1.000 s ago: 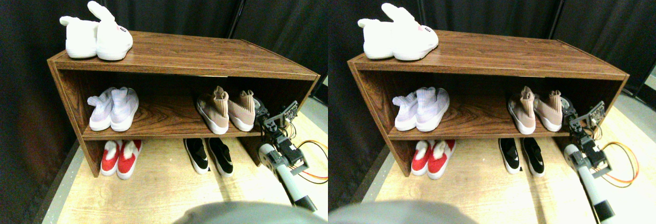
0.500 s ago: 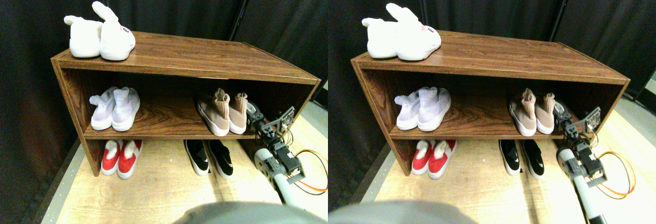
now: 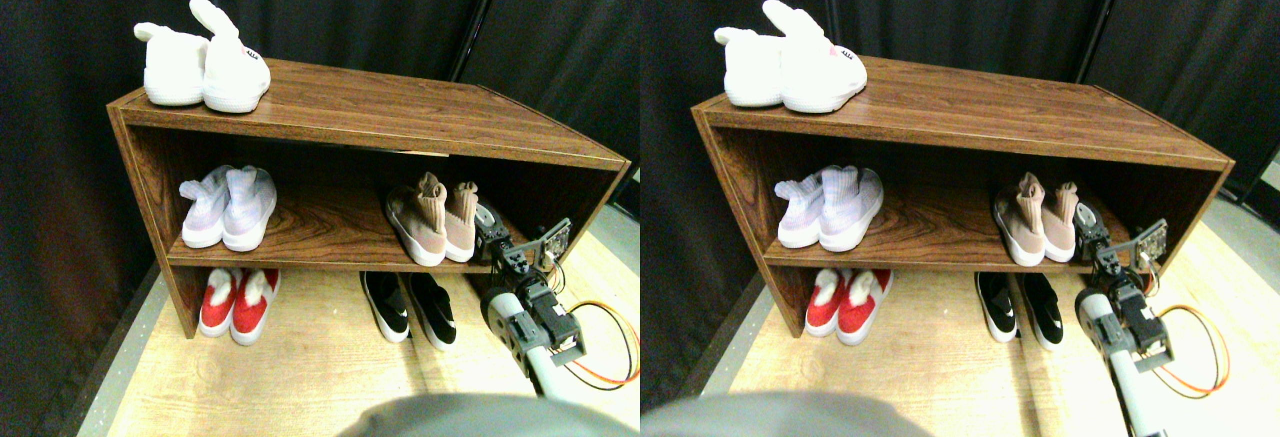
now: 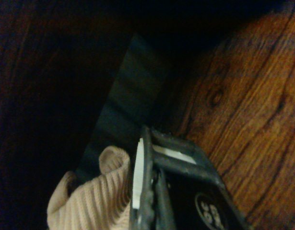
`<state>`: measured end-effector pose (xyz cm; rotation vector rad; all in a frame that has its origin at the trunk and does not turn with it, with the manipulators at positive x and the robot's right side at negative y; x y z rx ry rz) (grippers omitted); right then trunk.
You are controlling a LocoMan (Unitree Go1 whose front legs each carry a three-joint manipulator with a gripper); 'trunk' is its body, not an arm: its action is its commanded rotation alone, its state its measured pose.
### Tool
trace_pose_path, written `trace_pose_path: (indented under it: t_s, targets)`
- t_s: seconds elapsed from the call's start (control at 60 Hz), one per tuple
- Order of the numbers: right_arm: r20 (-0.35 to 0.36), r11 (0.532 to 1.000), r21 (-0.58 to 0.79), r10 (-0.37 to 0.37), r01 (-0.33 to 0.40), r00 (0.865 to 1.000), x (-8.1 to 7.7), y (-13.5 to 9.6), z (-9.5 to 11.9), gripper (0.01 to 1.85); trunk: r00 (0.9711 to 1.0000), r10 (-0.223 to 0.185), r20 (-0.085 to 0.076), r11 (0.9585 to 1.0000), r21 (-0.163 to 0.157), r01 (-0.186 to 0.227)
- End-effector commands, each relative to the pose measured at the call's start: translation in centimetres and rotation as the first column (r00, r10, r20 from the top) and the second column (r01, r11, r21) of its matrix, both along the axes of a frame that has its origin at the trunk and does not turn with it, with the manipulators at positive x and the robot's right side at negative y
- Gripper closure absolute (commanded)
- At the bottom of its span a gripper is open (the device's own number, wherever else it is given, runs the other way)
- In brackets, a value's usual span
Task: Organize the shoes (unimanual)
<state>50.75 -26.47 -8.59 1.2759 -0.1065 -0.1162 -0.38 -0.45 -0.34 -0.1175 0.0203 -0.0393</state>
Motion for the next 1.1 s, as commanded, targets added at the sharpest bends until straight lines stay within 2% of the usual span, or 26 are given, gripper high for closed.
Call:
trace_pose_path:
  t_s: [0.017, 0.05, 0.25, 0.467, 0.6, 0.7, 0.783, 0.817, 0.833, 0.883, 0.95, 1.1]
  targets:
    - [0.042, 0.999, -0.051, -0.006, 0.008, 0.999, 0.3, -0.3, 0.6, 1.80, 0.9998, 0.002, -0.021, 1.0000, -0.009, -0.003]
    - [0.042, 0.997, -0.076, 0.010, -0.007, 0.999, 0.3, -0.8, 0.6, 1.80, 0.9998, 0.000, -0.022, 1.0000, -0.008, 0.000]
    - [0.072, 0.994, -0.101, -0.025, 0.032, 0.997, 0.0, -3.1, 1.0, 1.80, 0.9996, -0.021, -0.020, 0.9997, 0.011, 0.021]
    - [0.105, 0.994, -0.106, 0.009, 0.002, 0.994, -1.4, -3.2, 1.8, 1.80, 0.9990, -0.043, -0.016, 0.9988, 0.024, 0.043]
    - [0.150, 0.992, -0.115, 0.065, -0.048, 0.987, -3.0, -2.5, 2.4, 1.80, 0.9988, -0.046, -0.015, 0.9986, 0.025, 0.046]
    - [0.191, 0.984, -0.153, 0.120, -0.091, 0.974, -4.7, -2.3, 2.8, 1.80, 0.9988, -0.047, -0.016, 0.9986, 0.023, 0.047]
    - [0.197, 0.984, -0.147, 0.128, -0.100, 0.972, -6.1, -2.1, 3.1, 1.80, 0.9987, -0.046, -0.022, 0.9987, 0.020, 0.046]
    - [0.200, 0.979, -0.151, 0.169, -0.140, 0.965, -6.7, -2.2, 3.1, 1.80, 0.9987, -0.046, -0.022, 0.9987, 0.020, 0.046]
    - [0.204, 0.975, -0.150, 0.191, -0.162, 0.960, -7.1, -2.2, 3.1, 1.80, 0.9985, -0.046, -0.028, 0.9987, 0.019, 0.047]
    - [0.224, 0.972, -0.177, 0.193, -0.155, 0.955, -7.6, -2.3, 3.0, 1.80, 0.9985, -0.046, -0.028, 0.9987, 0.019, 0.047]
    - [0.234, 0.972, -0.165, 0.202, -0.166, 0.951, -8.7, -2.4, 2.7, 1.80, 0.9980, -0.050, -0.039, 0.9985, 0.022, 0.051]
    - [0.256, 0.974, -0.128, 0.216, -0.188, 0.942, -10.4, -2.3, 1.8, 1.80, 0.9974, -0.053, -0.049, 0.9983, 0.023, 0.054]
